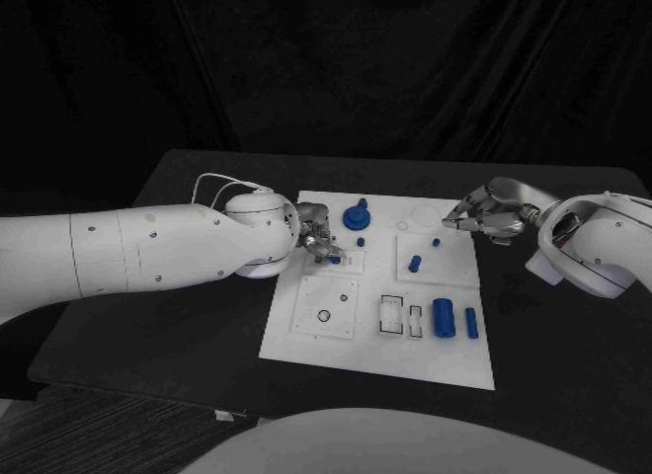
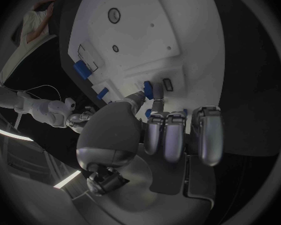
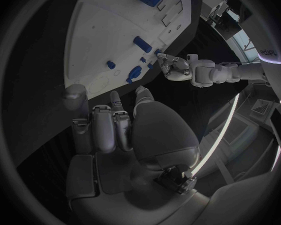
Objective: Assemble the parts on the task board
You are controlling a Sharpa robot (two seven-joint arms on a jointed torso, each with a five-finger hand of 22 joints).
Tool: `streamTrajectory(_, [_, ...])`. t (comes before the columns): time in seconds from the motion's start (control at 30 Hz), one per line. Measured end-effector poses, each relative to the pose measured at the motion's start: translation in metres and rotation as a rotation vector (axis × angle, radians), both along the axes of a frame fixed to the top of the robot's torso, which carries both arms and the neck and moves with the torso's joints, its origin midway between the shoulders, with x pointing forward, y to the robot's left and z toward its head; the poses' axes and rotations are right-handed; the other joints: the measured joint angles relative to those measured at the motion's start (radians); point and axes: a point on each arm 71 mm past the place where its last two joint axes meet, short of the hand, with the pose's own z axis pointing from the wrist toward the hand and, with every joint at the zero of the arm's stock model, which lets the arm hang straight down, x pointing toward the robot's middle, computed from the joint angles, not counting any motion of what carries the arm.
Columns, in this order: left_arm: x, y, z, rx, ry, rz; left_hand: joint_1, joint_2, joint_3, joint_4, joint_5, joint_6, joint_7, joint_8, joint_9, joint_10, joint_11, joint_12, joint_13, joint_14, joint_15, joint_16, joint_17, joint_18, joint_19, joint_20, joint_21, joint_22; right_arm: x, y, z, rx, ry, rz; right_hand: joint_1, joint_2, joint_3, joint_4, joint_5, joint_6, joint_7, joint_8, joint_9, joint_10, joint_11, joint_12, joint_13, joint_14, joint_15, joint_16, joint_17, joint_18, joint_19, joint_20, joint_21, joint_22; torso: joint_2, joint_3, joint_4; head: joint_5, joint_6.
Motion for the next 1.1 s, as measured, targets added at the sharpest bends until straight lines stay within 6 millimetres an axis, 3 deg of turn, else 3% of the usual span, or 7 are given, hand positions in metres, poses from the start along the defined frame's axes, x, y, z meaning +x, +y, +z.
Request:
streamTrajectory(0.1, [0.0000, 0.0001, -0.0001, 0.001, 0.001, 0.000, -0.015, -0.002, -0.003, 0.003, -0.024, 0.000, 0.000, -0.007, 0.000, 0.000, 0.000, 0.000, 0.000, 0.000, 0.000, 0.000, 0.000, 0.000, 0.000, 0.000, 0.000, 0.000, 0.0002, -0.0004, -0.0004, -0.001, 0.001, -0.001, 0.000, 0.000, 0.000, 0.000, 0.000, 0.000, 0.000, 0.000, 0.000, 0.000, 0.000, 0.000, 0.000, 0.000, 0.000, 0.000, 0.000, 0.000, -0.006, 0.003, 0.000, 0.000, 0.000, 0.0000, 0.0000, 0.000, 0.000])
streamTrajectory(0.13, [0.0000, 0.0001, -0.0002, 0.001, 0.001, 0.000, -0.015, -0.002, -0.011, 0.028, -0.033, 0.000, 0.000, -0.007, 0.000, 0.000, 0.000, 0.000, 0.000, 0.000, 0.000, 0.000, 0.000, 0.000, 0.000, 0.000, 0.000, 0.000, 0.0002, -0.0005, -0.0006, -0.001, 0.001, -0.001, 0.000, 0.000, 0.000, 0.000, 0.000, 0.000, 0.000, 0.000, 0.000, 0.000, 0.000, 0.000, 0.000, 0.000, 0.000, 0.000, 0.000, 0.000, -0.006, 0.003, 0.000, 0.000, 0.000, 0.0000, 0.0000, 0.000, 0.000])
streamTrajectory(0.23, [0.0000, 0.0004, -0.0003, 0.001, 0.001, 0.001, -0.050, 0.008, -0.034, 0.051, -0.045, 0.003, -0.003, -0.007, 0.000, 0.000, 0.000, 0.000, 0.000, 0.000, 0.000, 0.000, 0.000, 0.000, 0.000, 0.000, 0.000, 0.000, 0.0002, -0.0009, -0.0013, -0.002, 0.003, -0.002, 0.000, 0.000, 0.000, 0.000, 0.000, 0.000, 0.000, 0.000, 0.000, 0.000, 0.000, 0.000, 0.000, 0.000, 0.000, 0.000, 0.000, 0.000, -0.006, 0.003, 0.000, 0.000, 0.000, 0.0000, -0.0001, 0.001, 0.000])
streamTrajectory(0.63, [0.0011, 0.0018, -0.0011, -0.002, 0.006, 0.006, -0.087, 0.035, -0.046, 0.061, -0.051, 0.015, -0.014, -0.007, 0.018, 0.000, 0.000, 0.000, 0.000, 0.000, 0.000, 0.000, 0.000, 0.000, 0.000, 0.000, 0.000, 0.000, 0.0001, -0.0011, -0.0025, -0.003, 0.006, -0.003, 0.000, 0.000, 0.000, 0.000, 0.011, 0.000, 0.000, 0.000, 0.000, 0.000, 0.000, 0.000, 0.000, 0.000, 0.000, 0.000, 0.000, 0.000, -0.006, 0.003, 0.000, 0.000, 0.000, 0.0001, -0.0004, 0.002, 0.000])
streamTrajectory(0.73, [0.0014, 0.0016, -0.0014, -0.006, 0.010, 0.006, -0.104, 0.019, -0.057, 0.055, -0.062, 0.014, -0.014, -0.005, 0.030, 0.000, 0.000, 0.000, 0.000, 0.000, 0.000, 0.000, 0.000, 0.000, 0.000, 0.000, 0.000, 0.000, 0.0001, -0.0012, -0.0026, -0.003, 0.007, -0.003, 0.000, 0.000, 0.000, 0.000, 0.011, 0.000, 0.000, 0.000, 0.000, 0.000, 0.000, 0.000, 0.000, 0.000, 0.000, 0.000, 0.000, 0.000, -0.007, 0.003, 0.000, 0.000, 0.000, 0.0001, -0.0004, 0.002, 0.000])
streamTrajectory(0.8, [0.0014, 0.0010, -0.0015, -0.011, 0.011, 0.003, -0.117, 0.032, -0.102, 0.063, -0.072, 0.014, -0.014, 0.002, 0.038, 0.000, 0.000, 0.000, 0.000, 0.000, 0.000, 0.000, 0.000, 0.000, 0.000, 0.000, 0.000, 0.000, 0.0001, -0.0012, -0.0027, -0.004, 0.007, -0.003, 0.000, 0.000, 0.000, 0.000, 0.011, 0.000, 0.000, 0.000, 0.000, 0.000, 0.000, 0.000, 0.000, 0.000, 0.000, 0.000, 0.000, 0.000, -0.007, 0.003, -0.012, 0.000, 0.000, 0.0001, -0.0003, 0.002, 0.000])
streamTrajectory(1.1, [0.0015, -0.0022, -0.0015, -0.030, 0.013, -0.010, -0.117, 0.032, -0.102, 0.063, -0.074, 0.020, -0.019, 0.014, 0.060, 0.000, 0.000, 0.000, 0.000, 0.000, 0.000, 0.000, 0.000, 0.000, 0.000, 0.000, 0.000, 0.000, 0.0001, -0.0012, -0.0030, -0.005, 0.009, -0.003, 0.000, 0.000, 0.000, 0.000, 0.012, 0.000, 0.000, 0.000, 0.000, 0.000, 0.000, 0.000, 0.000, 0.000, 0.000, 0.000, 0.000, 0.000, -0.007, 0.003, -0.019, 0.000, 0.000, 0.0002, -0.0004, 0.003, 0.000])
